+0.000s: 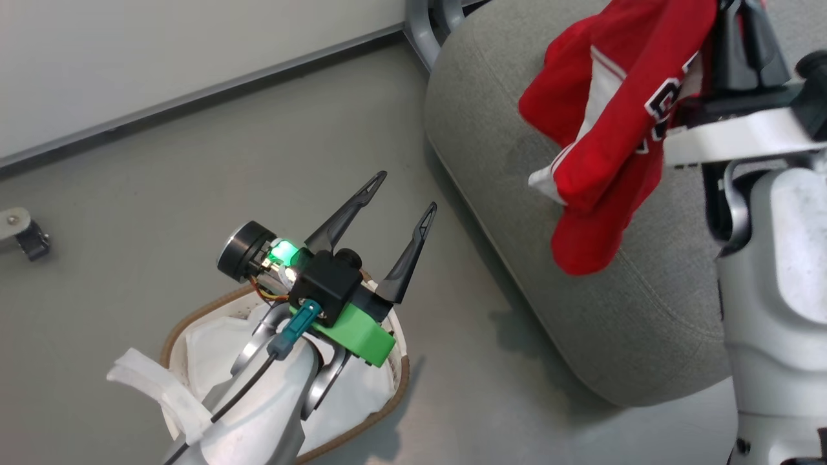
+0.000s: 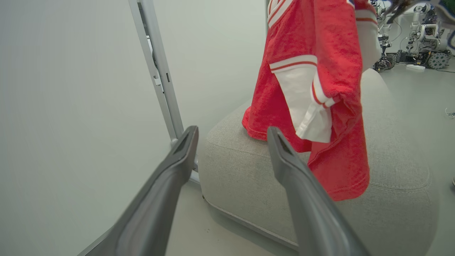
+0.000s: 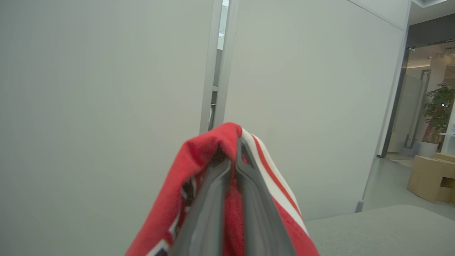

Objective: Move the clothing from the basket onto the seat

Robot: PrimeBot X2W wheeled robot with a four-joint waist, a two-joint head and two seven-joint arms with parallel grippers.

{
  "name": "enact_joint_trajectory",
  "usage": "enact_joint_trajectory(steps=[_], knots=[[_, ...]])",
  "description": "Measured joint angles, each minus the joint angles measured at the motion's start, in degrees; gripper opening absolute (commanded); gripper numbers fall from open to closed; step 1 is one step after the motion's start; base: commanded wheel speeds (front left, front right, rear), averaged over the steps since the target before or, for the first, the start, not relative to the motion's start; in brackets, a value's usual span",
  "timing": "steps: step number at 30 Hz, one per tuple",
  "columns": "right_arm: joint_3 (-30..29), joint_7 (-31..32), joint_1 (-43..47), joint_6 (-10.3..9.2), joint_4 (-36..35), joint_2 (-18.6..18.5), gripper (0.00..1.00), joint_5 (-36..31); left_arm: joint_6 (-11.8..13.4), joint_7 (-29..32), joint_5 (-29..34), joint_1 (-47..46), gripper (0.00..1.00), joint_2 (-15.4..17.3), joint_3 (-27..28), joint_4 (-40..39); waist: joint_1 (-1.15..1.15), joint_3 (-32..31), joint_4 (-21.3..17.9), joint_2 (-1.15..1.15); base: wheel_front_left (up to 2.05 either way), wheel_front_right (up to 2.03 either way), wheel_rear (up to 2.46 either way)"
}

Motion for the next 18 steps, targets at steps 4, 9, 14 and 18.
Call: enact_joint_trajectory(steps=[4, 9, 14, 18], knots=[[-4.23, 0.0, -8.04, 0.0, 2.74, -2.92, 0.0, -3.32, -0.04, 0.0, 0.34, -1.33, 1.0, 1.08, -0.52, 0.7, 0.0, 3.46, -1.06, 0.0, 0.0, 0.0, 0.0], [-8.51, 0.01, -17.24, 0.01, 10.35, -7.72, 0.0, -8.05, -0.2, -0.01, 0.37, -2.75, 1.0, 2.14, -0.99, 0.86, 0.0, 8.12, -0.53, 0.0, 0.0, 0.0, 0.0], [-14.11, -0.01, -23.23, 0.01, 15.64, -11.12, 0.0, -14.28, -0.22, 0.0, 0.38, -4.12, 1.0, 2.67, -1.32, 0.62, 0.0, 11.95, 1.54, 0.0, 0.0, 0.0, 0.0], [-21.16, -0.01, -25.41, 0.01, 21.8, -13.08, 0.0, -20.52, -0.22, 0.0, 0.38, -5.08, 1.0, 2.82, -1.32, 0.34, 0.0, 14.28, 4.24, 0.0, 0.0, 0.0, 0.0]])
